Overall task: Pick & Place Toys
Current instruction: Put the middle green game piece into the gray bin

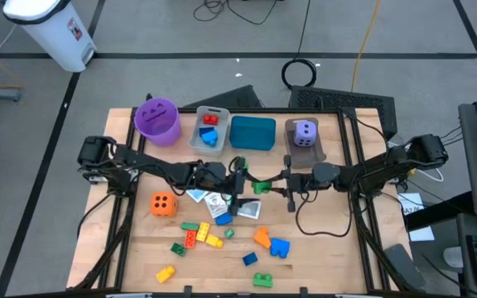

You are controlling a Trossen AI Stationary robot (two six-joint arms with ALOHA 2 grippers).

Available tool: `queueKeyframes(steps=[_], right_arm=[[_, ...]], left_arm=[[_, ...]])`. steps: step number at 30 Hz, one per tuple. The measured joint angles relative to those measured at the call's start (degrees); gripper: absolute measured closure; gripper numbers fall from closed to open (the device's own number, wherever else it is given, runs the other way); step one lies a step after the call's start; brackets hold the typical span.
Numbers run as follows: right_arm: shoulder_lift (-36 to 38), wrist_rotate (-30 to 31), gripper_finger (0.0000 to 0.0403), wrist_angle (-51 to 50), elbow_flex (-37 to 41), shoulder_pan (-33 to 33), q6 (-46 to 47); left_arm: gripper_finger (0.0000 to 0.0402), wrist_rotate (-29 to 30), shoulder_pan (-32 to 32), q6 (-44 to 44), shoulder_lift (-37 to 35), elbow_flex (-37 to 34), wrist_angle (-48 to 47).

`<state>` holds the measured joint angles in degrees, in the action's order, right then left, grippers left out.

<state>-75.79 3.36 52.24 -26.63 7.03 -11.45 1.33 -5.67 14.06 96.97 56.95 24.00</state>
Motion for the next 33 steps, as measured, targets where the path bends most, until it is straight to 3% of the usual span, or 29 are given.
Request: queueKeyframes(steps=[5, 15, 25, 33], right_arm=[[0.0, 0.1, 0.0329, 0.2, 0.0, 0.0, 0.2], [0.0, -0.7, 0.0328, 0.6, 0.0, 0.0, 0.7], [0.0, -0.4, 0.0314, 0.8, 0.0, 0.1, 2.9], [0.2, -0.4, 0.0276, 2.3, -0.2, 0.1, 3.5]], left_arm=[[0.0143, 1.3, 0.0, 0.7, 0.0, 0.0, 0.0], [0.0232, 1.2, 0.1, 0.9, 0.0, 0.0, 0.1], [0.0218, 1.7, 0.1, 1.0, 0.0, 0.0, 0.1], [0.0266, 2.5, 0.0, 1.8, 0.2, -0.1, -0.9]])
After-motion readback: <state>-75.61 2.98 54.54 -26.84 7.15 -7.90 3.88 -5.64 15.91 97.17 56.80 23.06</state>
